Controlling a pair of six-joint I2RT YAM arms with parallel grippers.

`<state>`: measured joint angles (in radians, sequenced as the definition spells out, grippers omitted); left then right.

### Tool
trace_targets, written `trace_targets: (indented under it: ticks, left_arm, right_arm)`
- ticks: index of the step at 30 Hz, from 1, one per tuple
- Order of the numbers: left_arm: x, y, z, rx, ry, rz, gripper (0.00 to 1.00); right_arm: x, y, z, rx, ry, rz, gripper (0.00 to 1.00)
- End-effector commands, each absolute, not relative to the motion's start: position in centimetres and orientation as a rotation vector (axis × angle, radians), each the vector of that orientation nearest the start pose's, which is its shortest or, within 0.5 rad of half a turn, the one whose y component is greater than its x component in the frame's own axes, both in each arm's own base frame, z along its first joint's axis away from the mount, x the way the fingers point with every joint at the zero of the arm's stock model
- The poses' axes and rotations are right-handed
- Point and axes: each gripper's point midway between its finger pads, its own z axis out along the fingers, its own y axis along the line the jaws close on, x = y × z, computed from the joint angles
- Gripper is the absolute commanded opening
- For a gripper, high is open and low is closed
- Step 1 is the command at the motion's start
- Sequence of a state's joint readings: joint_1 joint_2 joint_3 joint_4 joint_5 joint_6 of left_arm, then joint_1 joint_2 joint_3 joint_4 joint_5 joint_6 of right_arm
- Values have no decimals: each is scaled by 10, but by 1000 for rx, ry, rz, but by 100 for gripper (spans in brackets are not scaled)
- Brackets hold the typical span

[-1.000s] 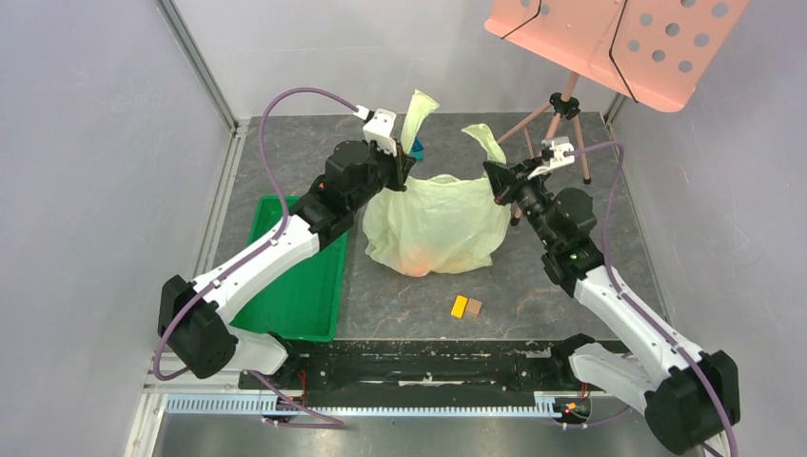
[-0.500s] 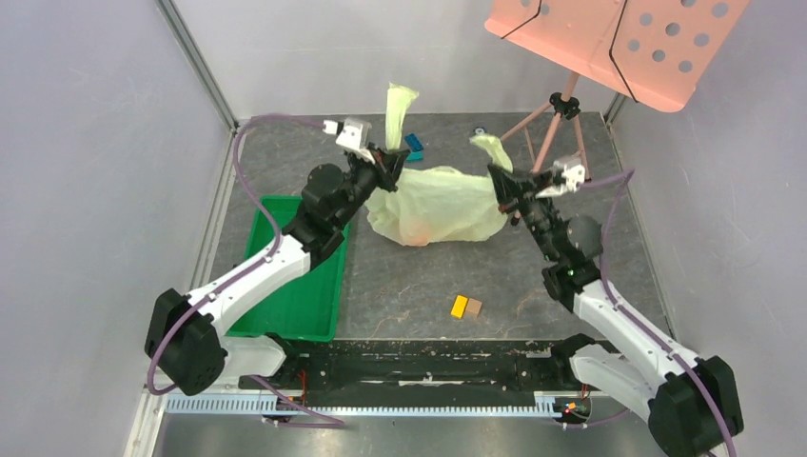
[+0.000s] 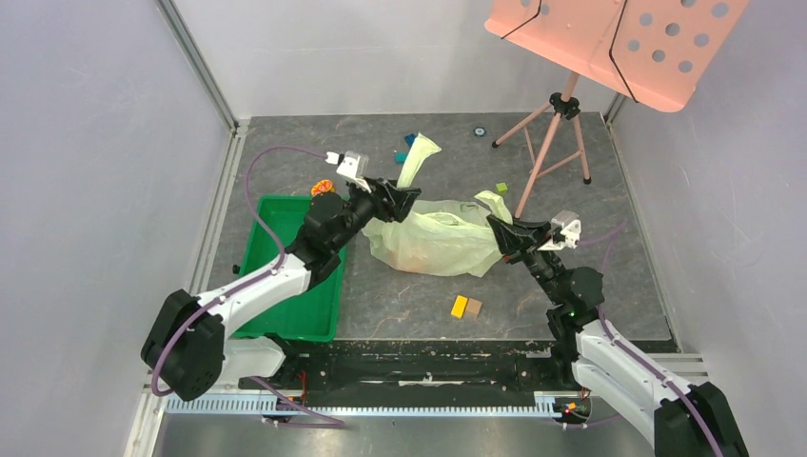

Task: Take the fake fruits out of the plastic bag
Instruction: Adjust the plastic bag at the center of the board.

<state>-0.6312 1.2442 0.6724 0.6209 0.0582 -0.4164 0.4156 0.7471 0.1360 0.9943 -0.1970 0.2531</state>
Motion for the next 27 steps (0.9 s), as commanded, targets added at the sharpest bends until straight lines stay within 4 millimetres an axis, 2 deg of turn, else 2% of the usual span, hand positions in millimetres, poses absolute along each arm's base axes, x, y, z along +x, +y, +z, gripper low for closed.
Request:
trace_targets:
  ticks: [1, 7, 10, 14, 16, 18, 20, 24, 25, 27]
  left_arm:
    - [330, -281, 304, 274, 1491, -889, 77]
    - [346, -295, 317, 382, 1552, -823, 80]
    - [352, -298, 317, 428, 1594, -776, 74]
    - [351, -300, 307, 483, 1647, -759, 54]
    - [347, -302, 304, 502, 1656, -776, 39]
    - [344, -303, 302, 510, 1662, -792, 19]
    - [342, -304, 303, 510, 1662, -802, 5]
    - [341, -305, 308, 513, 1651, -816, 2]
    - [341, -305, 310, 512, 1648, -816, 2]
    - [341, -304, 314, 508, 1642, -814, 2]
  right_arm:
    - [253, 171, 282, -321, 1115, 722, 11]
    - [254, 178, 287, -355, 1120, 734, 14]
    - [254, 176, 291, -349, 1115, 728, 15]
    - [256, 176, 297, -348, 1114, 715, 23]
    - [258, 176, 302, -351, 1111, 707, 33]
    - [260, 177, 306, -358, 1111, 696, 38]
    - [265, 178, 310, -372, 1119, 675, 43]
    - [277, 183, 321, -415, 1128, 630, 48]
    - [279, 184, 326, -424, 1125, 621, 45]
    - [287, 187, 331, -445, 1143, 601, 28]
